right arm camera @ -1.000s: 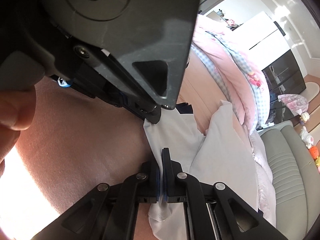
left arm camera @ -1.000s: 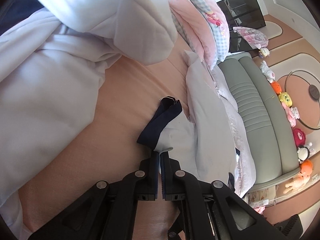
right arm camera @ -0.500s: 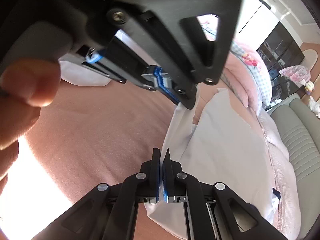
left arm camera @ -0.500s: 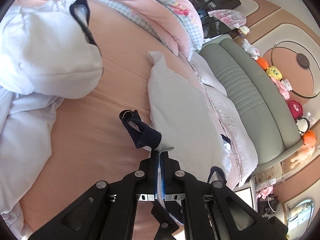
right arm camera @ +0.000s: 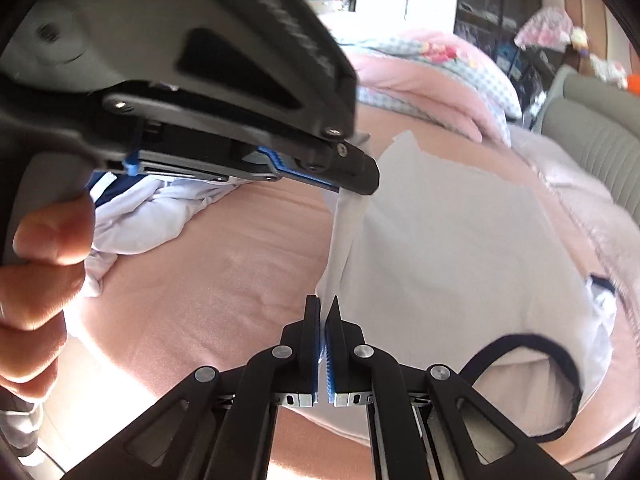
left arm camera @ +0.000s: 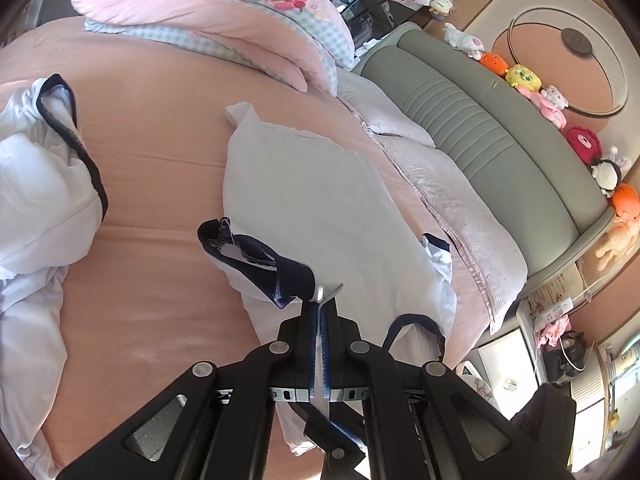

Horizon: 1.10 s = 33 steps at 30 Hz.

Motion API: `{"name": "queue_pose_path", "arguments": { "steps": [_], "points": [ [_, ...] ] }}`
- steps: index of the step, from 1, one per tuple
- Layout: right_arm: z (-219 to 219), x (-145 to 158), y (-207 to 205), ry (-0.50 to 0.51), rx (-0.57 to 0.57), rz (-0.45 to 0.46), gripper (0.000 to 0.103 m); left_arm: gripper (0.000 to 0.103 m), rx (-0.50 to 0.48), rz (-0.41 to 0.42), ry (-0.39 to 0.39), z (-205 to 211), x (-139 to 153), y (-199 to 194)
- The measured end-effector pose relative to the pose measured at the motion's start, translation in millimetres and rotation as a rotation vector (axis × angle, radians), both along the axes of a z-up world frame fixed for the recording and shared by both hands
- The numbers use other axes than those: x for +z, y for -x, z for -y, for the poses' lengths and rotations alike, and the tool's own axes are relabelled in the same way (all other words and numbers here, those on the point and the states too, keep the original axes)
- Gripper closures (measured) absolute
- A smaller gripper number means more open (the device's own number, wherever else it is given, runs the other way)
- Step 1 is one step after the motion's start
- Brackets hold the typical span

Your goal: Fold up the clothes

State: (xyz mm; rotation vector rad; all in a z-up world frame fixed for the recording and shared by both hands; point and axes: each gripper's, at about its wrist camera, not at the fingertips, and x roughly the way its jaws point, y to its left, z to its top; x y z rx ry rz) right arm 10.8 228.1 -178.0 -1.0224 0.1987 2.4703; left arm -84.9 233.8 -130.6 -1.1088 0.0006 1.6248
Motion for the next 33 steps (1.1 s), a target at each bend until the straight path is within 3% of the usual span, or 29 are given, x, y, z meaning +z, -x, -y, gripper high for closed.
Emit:
{"name": "queue_pose_path", "arguments": {
  "steps": [4, 12, 14, 17, 18, 20, 21, 24, 33],
  "points": [
    [-1, -6, -22, 0.149, -0.061, -0.027, 0.099, 0.101, -0.029, 0.004, 0.018, -15, -3, -12],
    [-52, -30, -28, 0.420, -0.136, -0.050, 0.099, 0.101, -0.084, -0.010, 0.071, -42, -11, -31],
    [-65, -33, -32, 0.464, -0.163, -0.016, 0.072, 0.101, -0.089, -0.002, 0.077, -45, -14, -33],
    [-73, -23, -43, 0.430, -0.162, 0.015, 0.066, 0.101, -0.087, 0.015, 0.076, -46, -18, -33],
    [-74, -17, -46, 0.377, -0.174, 0.040, 0.063, 0.101, -0.087, 0.016, 0.077, -46, -19, -34],
    [-76, -7, -49, 0.253, -0.220, 0.102, 0.046, 0.101, -0.089, 0.016, 0.079, -47, -20, -34],
    [-77, -1, -51, 0.190, -0.243, 0.134, 0.045, 0.101, -0.090, 0.016, 0.080, -47, -20, -34],
    [-88, 10, -57, 0.129, -0.319, 0.159, 0.044, 0.101, -0.093, 0.018, 0.081, -46, -22, -35],
    [-114, 17, -56, 0.237, -0.331, 0.156, 0.044, 0.101, -0.105, 0.016, 0.088, -45, -28, -44]
  ]
}}
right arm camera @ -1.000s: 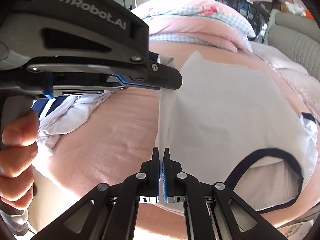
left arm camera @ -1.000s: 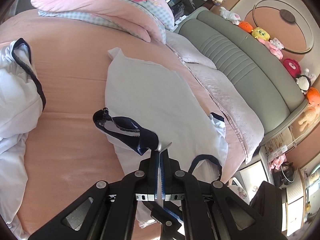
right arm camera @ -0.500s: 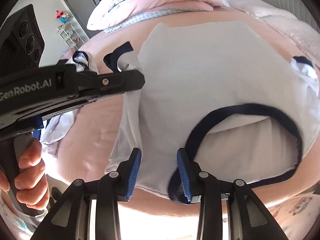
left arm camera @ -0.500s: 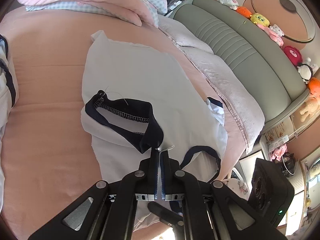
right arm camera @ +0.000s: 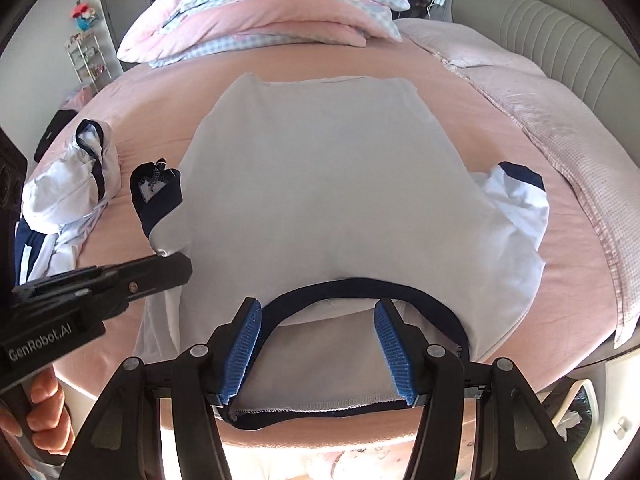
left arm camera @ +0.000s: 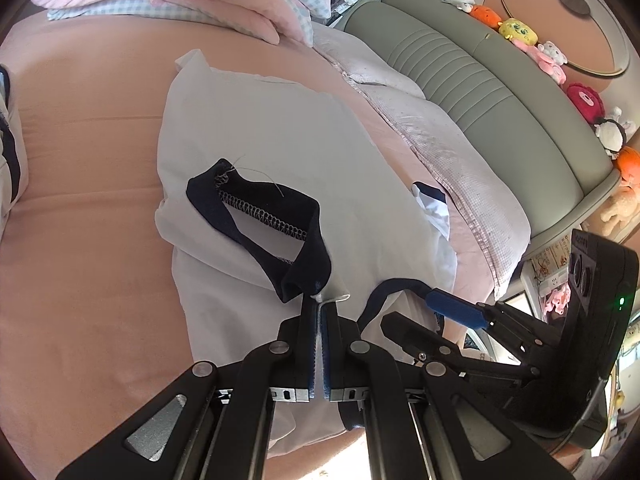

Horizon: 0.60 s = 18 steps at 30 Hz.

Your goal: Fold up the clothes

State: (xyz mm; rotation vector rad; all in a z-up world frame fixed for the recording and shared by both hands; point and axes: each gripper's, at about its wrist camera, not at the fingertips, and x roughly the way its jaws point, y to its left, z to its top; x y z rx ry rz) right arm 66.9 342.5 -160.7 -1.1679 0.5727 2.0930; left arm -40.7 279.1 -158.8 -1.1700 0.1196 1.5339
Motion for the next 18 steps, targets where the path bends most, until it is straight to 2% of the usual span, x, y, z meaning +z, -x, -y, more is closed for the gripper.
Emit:
{"name": "queue_pose_path", "arguments": {
  "steps": [8, 12, 18],
  "points": [
    [-18, 3, 8, 0.197, 0.027, -0.137, 0.044, 0.101, 0.012, 0.030, -0.002, 0, -9, -2],
    [-11, 7, 19, 0.184, 0.058, -0.129, 0.044, 0.101, 0.015, 0.015, 0.007, 1, -11, -5],
    [-7, 5, 44, 0.228, 0.115, -0.133, 0.044, 0.101, 0.036, 0.015, -0.005, 6, -13, -7]
  ]
}}
